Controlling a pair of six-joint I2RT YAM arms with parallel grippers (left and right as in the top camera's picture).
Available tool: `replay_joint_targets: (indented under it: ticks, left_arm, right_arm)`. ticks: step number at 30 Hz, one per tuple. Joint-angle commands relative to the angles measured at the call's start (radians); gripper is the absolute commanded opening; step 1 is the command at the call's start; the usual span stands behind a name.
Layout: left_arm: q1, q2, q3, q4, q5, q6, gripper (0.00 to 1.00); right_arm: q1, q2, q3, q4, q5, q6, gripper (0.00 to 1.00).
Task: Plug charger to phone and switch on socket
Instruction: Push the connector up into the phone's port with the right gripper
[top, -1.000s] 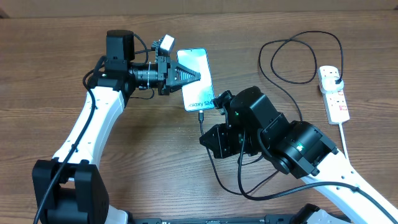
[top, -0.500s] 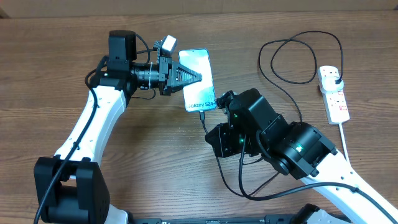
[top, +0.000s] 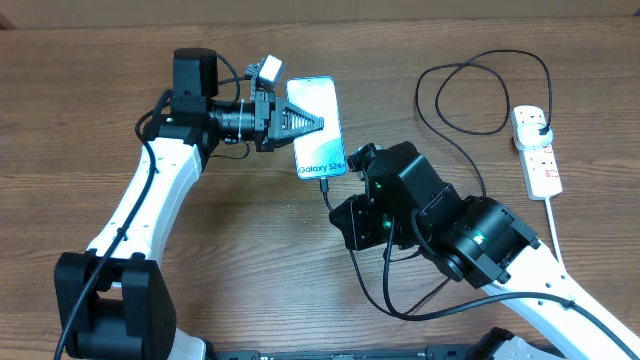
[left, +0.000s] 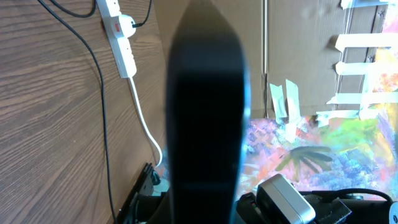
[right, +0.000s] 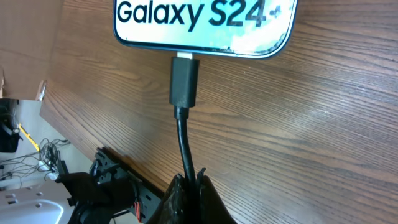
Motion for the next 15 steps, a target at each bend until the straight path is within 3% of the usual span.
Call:
replay_joint_targets:
  ticks: [1,6,15]
  left_arm:
    - [-0.027,-0.01,0.008,-0.012,0.079,0.022,0.04]
    - [-0.027,-0.01,0.008,-0.012,0.055,0.014,0.04]
    - [-0.027,-0.01,0.008,-0.012,0.011,-0.02,0.04]
  right_arm:
    - [-0.015,-0.006,0.013,0.052,0.078,0.003,0.1]
    - [-0.015,-0.006,0.013,0.053,0.068,0.003,0.38]
    - [-0.014,0.026,0.013,0.057,0.027,0.006,0.42]
